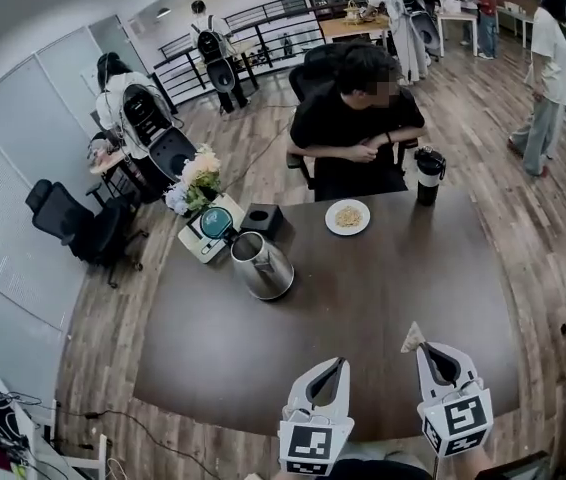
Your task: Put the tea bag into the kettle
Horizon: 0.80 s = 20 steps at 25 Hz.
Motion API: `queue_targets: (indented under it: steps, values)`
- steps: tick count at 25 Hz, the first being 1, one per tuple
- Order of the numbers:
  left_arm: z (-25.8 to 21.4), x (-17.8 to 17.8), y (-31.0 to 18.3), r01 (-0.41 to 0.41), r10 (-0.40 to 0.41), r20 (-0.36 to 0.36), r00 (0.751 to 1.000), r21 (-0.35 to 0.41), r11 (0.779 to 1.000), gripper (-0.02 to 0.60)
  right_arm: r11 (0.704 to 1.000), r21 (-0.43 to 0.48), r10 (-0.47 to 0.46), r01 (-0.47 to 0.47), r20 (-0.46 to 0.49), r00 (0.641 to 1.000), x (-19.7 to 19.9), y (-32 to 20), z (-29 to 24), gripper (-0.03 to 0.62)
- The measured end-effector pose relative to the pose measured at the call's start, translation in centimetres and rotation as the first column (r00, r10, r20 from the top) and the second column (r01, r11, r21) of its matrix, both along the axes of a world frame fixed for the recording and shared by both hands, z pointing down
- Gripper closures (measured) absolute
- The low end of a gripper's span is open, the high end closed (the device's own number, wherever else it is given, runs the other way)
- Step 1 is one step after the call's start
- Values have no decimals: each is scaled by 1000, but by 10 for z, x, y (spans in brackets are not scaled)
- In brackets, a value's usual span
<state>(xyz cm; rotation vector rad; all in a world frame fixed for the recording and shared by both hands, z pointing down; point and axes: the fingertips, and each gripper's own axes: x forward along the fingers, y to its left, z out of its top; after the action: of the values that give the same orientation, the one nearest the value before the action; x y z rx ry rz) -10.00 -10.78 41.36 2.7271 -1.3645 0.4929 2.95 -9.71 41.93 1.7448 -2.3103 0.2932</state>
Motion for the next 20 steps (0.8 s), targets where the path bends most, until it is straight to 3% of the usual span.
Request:
queue_targets:
  steps: [8, 13, 20]
  values:
    - [-36, -59, 13, 98, -99, 4, 995, 65, 993, 577, 995, 67, -81, 79, 37, 996, -52, -1, -39, 586]
    - [-35, -95, 6, 163, -164, 6, 986, 82, 983, 577, 986, 97, -138, 133, 43, 990, -85, -19, -42, 586]
    - [-35, -145, -13, 184, -185, 7, 983, 80, 980, 577, 981, 109, -164, 159, 41, 986, -138, -46, -52, 586]
